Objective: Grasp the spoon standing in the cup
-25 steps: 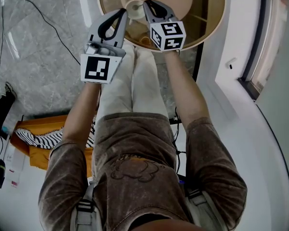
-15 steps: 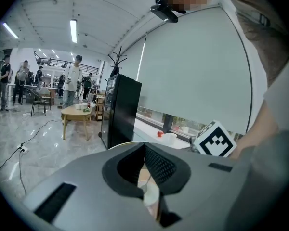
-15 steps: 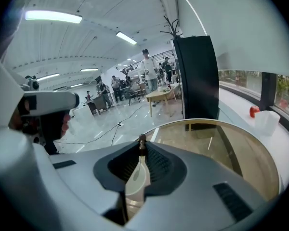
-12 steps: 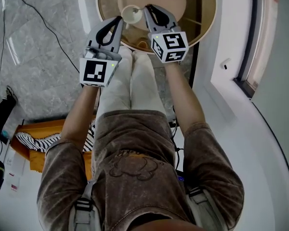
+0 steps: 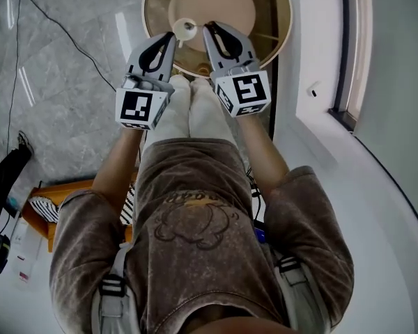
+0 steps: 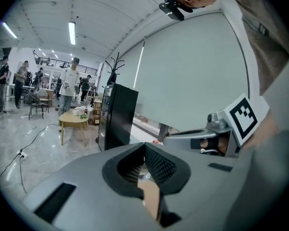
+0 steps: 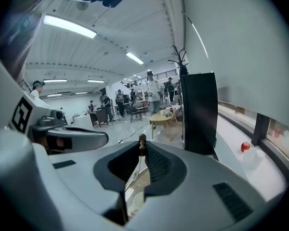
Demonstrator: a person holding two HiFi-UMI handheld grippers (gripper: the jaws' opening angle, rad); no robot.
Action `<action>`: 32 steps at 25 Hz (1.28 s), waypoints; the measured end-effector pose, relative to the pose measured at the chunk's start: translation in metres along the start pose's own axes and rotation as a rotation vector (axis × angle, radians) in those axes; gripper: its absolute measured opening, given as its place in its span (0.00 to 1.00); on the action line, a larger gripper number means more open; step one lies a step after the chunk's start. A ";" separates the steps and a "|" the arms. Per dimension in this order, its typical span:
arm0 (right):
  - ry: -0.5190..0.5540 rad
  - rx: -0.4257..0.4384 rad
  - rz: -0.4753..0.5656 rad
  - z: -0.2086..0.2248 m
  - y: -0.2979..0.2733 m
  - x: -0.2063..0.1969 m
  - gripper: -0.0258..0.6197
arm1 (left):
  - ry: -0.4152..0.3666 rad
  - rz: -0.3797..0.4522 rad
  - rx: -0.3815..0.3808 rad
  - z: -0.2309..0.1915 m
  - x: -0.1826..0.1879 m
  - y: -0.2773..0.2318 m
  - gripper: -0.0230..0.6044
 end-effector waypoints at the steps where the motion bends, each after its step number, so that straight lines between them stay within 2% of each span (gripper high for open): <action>1: -0.005 0.001 0.009 -0.003 0.008 0.008 0.12 | 0.000 0.007 -0.004 0.003 0.011 0.004 0.06; 8: -0.020 -0.016 0.072 -0.017 0.055 0.062 0.12 | -0.049 0.046 -0.035 0.019 0.076 0.026 0.06; 15: -0.017 -0.034 0.109 -0.032 0.084 0.100 0.12 | -0.083 0.068 -0.074 0.034 0.113 0.046 0.06; 19: 0.005 -0.032 0.111 -0.044 0.085 0.118 0.12 | -0.087 0.097 -0.091 0.027 0.134 0.052 0.06; 25: 0.014 -0.062 0.136 -0.051 0.093 0.126 0.12 | -0.104 0.117 -0.105 0.024 0.146 0.058 0.06; 32: 0.042 -0.054 0.178 -0.064 0.112 0.131 0.12 | -0.124 0.158 -0.079 0.031 0.152 0.082 0.06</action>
Point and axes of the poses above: the fingertips, and each gripper's own axes: y backward along the fingers, z to its right, x out of its top, the point moved 9 cm from there along y, backward along the fingers
